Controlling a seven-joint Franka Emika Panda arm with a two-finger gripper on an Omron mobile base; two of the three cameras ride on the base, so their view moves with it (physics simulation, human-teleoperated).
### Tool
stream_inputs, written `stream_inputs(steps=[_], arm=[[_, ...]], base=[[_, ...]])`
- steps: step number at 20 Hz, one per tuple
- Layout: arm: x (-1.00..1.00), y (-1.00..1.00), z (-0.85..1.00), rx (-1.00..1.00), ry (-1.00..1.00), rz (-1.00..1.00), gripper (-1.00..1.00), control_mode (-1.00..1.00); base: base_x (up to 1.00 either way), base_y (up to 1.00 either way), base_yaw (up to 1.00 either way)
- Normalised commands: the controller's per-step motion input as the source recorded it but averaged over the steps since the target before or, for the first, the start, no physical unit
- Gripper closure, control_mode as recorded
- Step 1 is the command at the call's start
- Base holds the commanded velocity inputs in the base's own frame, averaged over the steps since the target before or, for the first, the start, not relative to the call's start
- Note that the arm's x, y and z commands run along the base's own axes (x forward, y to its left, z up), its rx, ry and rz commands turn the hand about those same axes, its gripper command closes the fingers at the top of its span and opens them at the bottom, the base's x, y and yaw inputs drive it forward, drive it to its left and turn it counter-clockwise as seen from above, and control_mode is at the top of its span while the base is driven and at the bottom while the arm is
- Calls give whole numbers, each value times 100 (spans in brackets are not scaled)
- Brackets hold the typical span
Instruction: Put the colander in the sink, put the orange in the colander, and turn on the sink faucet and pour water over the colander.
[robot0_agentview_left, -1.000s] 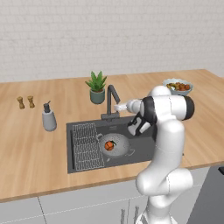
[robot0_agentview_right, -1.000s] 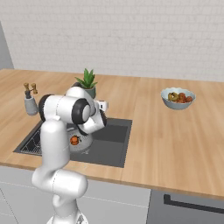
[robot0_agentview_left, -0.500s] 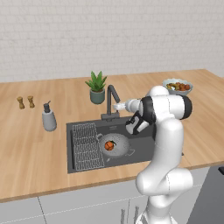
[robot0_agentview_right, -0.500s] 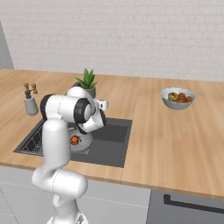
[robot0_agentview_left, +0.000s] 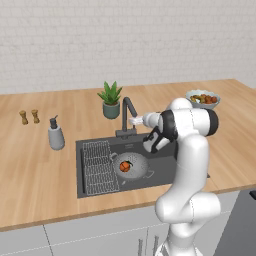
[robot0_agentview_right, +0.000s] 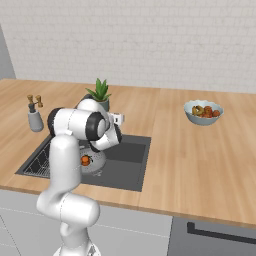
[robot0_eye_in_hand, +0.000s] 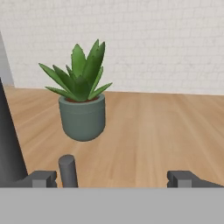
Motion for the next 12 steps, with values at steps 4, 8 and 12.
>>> stream_inputs(steps=[4, 8, 12], arm=[[11, 0, 0, 0, 0, 0, -100, -100], [5, 0, 0, 0, -3, 0, -100, -100], [5, 0, 0, 0, -3, 0, -100, -100]], base=[[0, 0, 0], [0, 0, 0], [0, 0, 0]])
